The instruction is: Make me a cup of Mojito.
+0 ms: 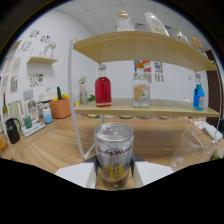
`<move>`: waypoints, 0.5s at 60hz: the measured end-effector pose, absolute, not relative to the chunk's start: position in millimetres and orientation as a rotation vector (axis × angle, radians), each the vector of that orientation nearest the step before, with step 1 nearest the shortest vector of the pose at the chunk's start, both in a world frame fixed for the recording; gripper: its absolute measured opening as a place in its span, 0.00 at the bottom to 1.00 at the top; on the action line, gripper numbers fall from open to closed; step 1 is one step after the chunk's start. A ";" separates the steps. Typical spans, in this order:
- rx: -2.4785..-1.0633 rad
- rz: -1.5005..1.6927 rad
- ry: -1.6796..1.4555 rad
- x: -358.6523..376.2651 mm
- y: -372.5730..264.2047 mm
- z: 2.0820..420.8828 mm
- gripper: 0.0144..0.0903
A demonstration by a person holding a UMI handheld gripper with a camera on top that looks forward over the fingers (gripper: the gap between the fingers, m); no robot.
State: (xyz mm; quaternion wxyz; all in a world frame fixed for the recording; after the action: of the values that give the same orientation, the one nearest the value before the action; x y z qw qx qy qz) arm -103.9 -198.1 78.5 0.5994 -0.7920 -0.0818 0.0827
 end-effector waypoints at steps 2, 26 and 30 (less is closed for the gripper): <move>-1.833 0.183 -0.198 -103.6 -200.2 78.5 0.51; -1.973 0.136 -0.133 -84.6 -236.0 109.4 0.93; -1.990 0.118 -0.124 -80.8 -250.1 130.1 0.93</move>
State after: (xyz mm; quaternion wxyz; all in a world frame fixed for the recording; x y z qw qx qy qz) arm -80.8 -250.1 130.1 0.5413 -0.8377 -0.0523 0.0496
